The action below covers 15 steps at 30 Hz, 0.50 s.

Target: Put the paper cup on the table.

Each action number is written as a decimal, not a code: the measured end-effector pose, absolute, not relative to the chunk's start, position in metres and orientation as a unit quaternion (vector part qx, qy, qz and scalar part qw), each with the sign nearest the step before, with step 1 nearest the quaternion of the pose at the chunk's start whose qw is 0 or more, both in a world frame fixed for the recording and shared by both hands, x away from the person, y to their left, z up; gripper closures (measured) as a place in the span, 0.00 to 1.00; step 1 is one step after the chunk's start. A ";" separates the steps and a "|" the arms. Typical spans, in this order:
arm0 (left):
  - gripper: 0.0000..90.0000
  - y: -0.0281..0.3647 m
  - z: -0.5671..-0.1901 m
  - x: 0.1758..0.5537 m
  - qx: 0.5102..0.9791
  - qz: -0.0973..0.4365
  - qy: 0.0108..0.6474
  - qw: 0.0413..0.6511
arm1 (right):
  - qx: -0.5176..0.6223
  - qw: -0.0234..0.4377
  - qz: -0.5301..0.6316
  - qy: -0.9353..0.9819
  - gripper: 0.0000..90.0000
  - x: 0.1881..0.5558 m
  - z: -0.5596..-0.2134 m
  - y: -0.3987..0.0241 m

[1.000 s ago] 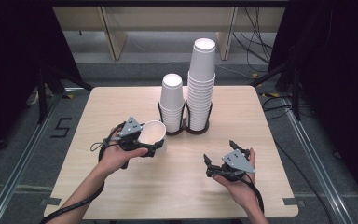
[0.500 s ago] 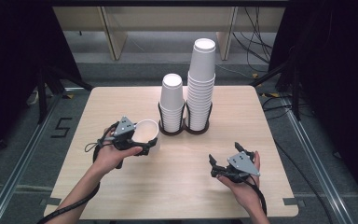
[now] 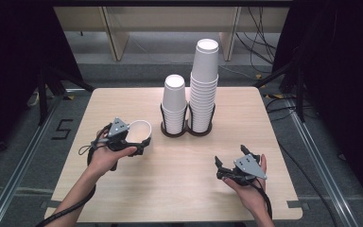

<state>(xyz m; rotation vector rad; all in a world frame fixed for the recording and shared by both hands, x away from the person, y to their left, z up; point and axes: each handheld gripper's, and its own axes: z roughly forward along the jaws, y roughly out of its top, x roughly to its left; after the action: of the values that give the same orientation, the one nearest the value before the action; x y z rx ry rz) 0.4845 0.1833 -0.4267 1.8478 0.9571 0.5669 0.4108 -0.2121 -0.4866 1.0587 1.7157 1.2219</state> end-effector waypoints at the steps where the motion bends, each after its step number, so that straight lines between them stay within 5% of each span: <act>1: 0.09 0.186 -0.427 0.485 0.755 0.234 0.396 0.468 | 0.414 0.382 0.480 0.673 0.04 0.411 -0.487 -0.212; 15: 0.09 0.211 -0.434 0.489 0.741 0.248 0.431 0.451 | 0.419 0.382 0.479 0.671 0.04 0.411 -0.488 -0.214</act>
<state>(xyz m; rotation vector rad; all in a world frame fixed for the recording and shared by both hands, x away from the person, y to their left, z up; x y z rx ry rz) 0.4893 0.2110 -0.4340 1.8302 1.0660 0.6137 0.4112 -0.2142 -0.4876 1.0679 1.7117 1.2215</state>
